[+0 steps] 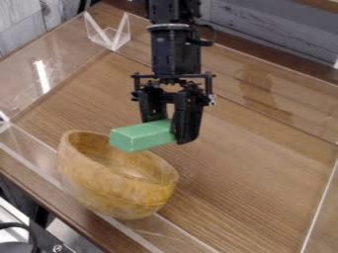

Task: Remove the green block from inside the brown bowl and put it on the table

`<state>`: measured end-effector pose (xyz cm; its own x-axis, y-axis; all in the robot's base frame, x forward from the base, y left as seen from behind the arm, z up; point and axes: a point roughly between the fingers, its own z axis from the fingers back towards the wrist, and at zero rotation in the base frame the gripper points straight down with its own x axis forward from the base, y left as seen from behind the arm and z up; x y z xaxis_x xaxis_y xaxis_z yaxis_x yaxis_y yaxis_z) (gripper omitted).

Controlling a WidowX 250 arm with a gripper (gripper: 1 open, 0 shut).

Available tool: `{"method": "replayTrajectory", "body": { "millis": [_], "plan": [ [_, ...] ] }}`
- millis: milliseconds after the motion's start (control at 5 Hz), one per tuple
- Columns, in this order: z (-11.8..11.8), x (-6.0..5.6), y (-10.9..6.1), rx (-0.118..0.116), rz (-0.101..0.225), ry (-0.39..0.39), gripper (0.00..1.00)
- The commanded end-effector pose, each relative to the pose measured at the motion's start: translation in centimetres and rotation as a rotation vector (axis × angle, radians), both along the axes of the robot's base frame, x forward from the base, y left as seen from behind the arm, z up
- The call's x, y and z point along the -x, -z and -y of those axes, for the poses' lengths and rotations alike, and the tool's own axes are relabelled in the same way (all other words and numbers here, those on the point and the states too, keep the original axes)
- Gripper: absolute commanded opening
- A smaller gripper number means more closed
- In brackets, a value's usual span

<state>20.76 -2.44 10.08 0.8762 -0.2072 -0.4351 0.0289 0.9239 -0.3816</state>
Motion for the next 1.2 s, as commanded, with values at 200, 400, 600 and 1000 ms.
{"method": "replayTrajectory", "body": {
  "millis": [200, 400, 600, 1000],
  "plan": [
    [1.0, -1.2, -0.2, 0.001, 0.048, 0.034, 0.0],
    [1.5, -1.5, 0.1, 0.006, 0.05, 0.049, 0.0],
    [1.8, -1.6, 0.4, 0.009, 0.052, 0.063, 0.0],
    [2.4, -2.0, 0.8, 0.016, 0.057, 0.085, 0.0]
  ]
}}
